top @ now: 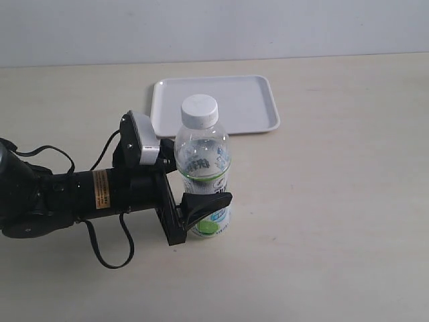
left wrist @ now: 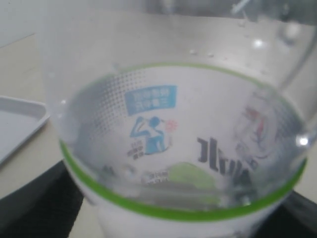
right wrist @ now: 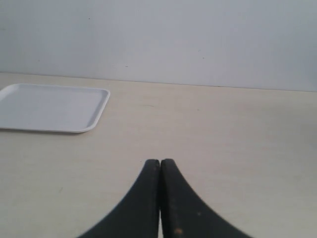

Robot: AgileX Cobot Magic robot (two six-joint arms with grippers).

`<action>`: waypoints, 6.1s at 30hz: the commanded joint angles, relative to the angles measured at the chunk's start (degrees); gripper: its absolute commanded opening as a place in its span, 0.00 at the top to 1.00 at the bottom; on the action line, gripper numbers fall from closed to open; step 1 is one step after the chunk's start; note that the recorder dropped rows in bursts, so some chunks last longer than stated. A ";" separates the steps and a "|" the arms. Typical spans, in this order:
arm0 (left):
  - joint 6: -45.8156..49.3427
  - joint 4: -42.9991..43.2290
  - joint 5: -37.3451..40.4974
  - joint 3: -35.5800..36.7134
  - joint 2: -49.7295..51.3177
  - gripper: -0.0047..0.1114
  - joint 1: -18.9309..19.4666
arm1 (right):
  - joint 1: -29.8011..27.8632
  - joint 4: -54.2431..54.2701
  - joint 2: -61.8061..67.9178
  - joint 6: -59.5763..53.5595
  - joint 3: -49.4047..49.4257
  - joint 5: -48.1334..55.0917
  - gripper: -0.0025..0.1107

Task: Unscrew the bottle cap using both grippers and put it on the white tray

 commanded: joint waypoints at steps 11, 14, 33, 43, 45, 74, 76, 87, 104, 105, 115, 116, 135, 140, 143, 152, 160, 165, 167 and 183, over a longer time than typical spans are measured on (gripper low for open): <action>0.33 -0.89 -0.92 -0.14 0.08 0.93 -0.34 | -0.29 -0.32 -0.37 -0.04 0.27 -0.23 0.98; 0.76 -1.24 -0.92 -0.14 -0.02 0.96 -0.34 | -0.29 -0.32 -0.37 -0.04 0.27 -0.23 0.98; -5.60 3.83 14.56 -0.14 -10.44 0.96 -0.34 | -0.29 8.92 -0.37 7.75 0.27 -19.80 0.98; -5.32 3.83 14.95 -0.14 -10.44 0.96 -0.34 | -0.29 19.01 -0.37 22.08 0.27 -24.92 0.98; -5.36 3.83 14.95 -0.14 -10.34 0.96 -0.34 | -0.29 19.43 -0.37 29.21 0.27 -29.86 0.98; -4.45 4.92 17.63 -0.14 -10.34 0.96 -0.34 | 10.14 14.76 84.06 -3.45 -80.32 53.13 0.98; -4.45 5.21 18.82 -0.14 -10.34 0.96 -0.34 | 14.42 10.91 85.80 -0.88 -81.97 53.13 0.98; -4.23 5.31 19.98 -0.14 -10.34 0.96 -0.34 | 29.52 7.77 90.13 -0.64 -87.13 53.13 0.82; -2.77 5.05 20.21 -0.14 -10.34 0.96 -0.34 | 32.75 11.92 96.54 -1.10 -88.75 53.13 0.36; -2.65 4.95 20.20 -0.14 -10.34 0.96 -0.34 | 32.75 11.92 96.54 -1.10 -88.75 53.13 0.36; -2.53 5.21 20.48 -0.14 -10.34 0.96 -0.34 | 32.75 10.12 96.54 -0.41 -88.75 52.46 0.36; -2.53 5.21 20.48 -0.14 -10.34 0.96 -0.34 | 32.75 10.12 96.54 -0.29 -88.75 52.46 0.36; -2.53 5.21 20.48 -0.14 -10.34 0.96 -0.34 | 32.75 10.12 96.54 -0.07 -88.75 51.58 0.36; -2.53 5.21 20.48 -0.14 -10.34 0.96 -0.34 | 32.75 10.12 96.54 -0.07 -88.75 51.53 0.36; -2.53 5.21 20.48 -0.14 -10.34 0.96 -0.34 | 32.75 10.03 96.54 -0.07 -88.75 51.79 0.36; -2.53 5.21 20.48 -0.14 -10.34 0.96 -0.34 | 32.75 9.90 96.54 -0.07 -88.75 52.20 0.36; -2.53 5.10 20.48 -0.14 -10.34 0.96 -0.34 | 32.75 8.56 96.54 -0.07 -88.75 53.13 0.36; -2.53 5.10 20.48 -0.14 -10.34 0.96 -0.34 | 32.75 8.56 96.54 -0.07 -88.75 53.13 0.36; -2.53 5.10 20.48 -0.14 -10.34 0.96 -0.34 | 32.75 8.56 96.54 -0.07 -88.75 53.13 0.36; -2.53 5.10 20.48 -0.14 -10.34 0.96 -0.34 | 39.78 -2.24 96.54 5.69 -88.75 49.62 0.36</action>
